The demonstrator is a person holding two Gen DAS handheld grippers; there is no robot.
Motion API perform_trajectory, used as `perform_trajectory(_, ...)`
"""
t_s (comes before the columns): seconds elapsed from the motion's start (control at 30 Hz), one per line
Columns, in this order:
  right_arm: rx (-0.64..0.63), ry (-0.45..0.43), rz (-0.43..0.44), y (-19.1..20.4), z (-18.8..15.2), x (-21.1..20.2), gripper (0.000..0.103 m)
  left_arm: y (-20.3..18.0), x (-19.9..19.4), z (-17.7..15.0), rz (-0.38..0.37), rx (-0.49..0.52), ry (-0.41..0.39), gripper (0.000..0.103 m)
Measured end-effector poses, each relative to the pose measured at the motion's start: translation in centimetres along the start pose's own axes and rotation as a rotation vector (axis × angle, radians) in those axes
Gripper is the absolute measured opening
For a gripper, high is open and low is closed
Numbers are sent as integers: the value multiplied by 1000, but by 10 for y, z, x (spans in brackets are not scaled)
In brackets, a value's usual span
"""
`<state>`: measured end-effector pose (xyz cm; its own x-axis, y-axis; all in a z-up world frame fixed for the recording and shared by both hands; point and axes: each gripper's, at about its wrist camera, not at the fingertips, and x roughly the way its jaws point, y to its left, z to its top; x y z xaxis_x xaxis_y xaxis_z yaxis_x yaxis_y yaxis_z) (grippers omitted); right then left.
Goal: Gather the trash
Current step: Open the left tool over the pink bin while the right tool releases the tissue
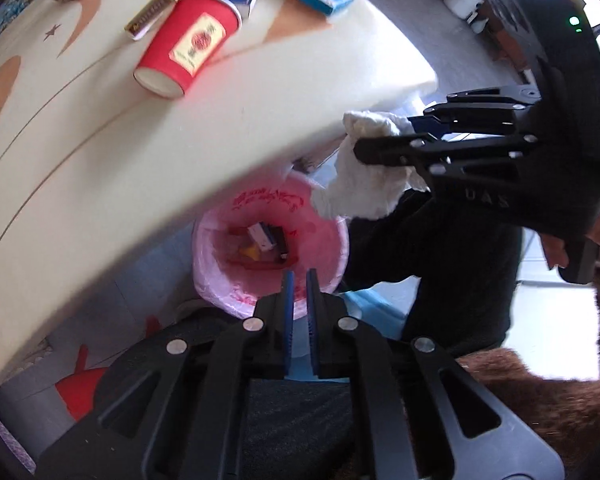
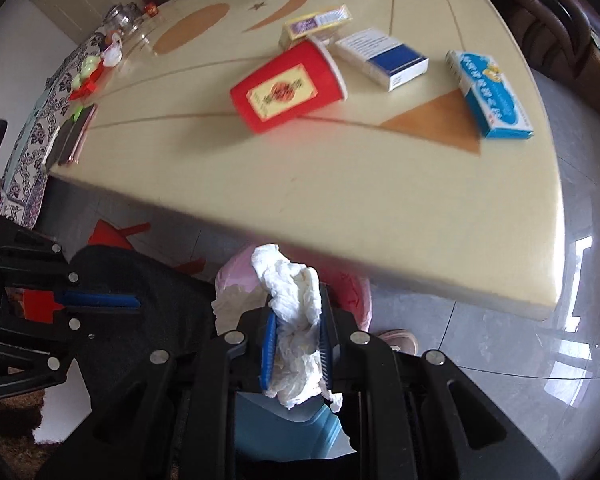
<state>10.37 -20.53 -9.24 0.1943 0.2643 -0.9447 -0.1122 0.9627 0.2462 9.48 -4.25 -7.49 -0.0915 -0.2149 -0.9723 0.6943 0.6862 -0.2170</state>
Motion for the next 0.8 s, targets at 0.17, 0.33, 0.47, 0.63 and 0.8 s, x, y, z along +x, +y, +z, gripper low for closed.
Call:
perform_trajectory(0.17, -43, 0, -13, 16, -23, 36, 18, 4, 46, -11, -41, -36, 33, 8)
perform_trajectory(0.33, -75, 37, -42, 22, -43, 89, 18, 15, 91, -17, -41, -56, 74, 8)
perform_trajectory(0.47, -97, 78, -57, 24, -53, 128, 18, 22, 117, -22, -35, -73, 104, 8)
perform_trajectory(0.63, -116, 96, -60, 26, -55, 155, 22, 37, 128, -29, -40, -99, 111, 21)
perform_trajectory(0.8, -128, 105, -71, 29, -51, 160, 28, 42, 124, -30, -31, -107, 89, 37)
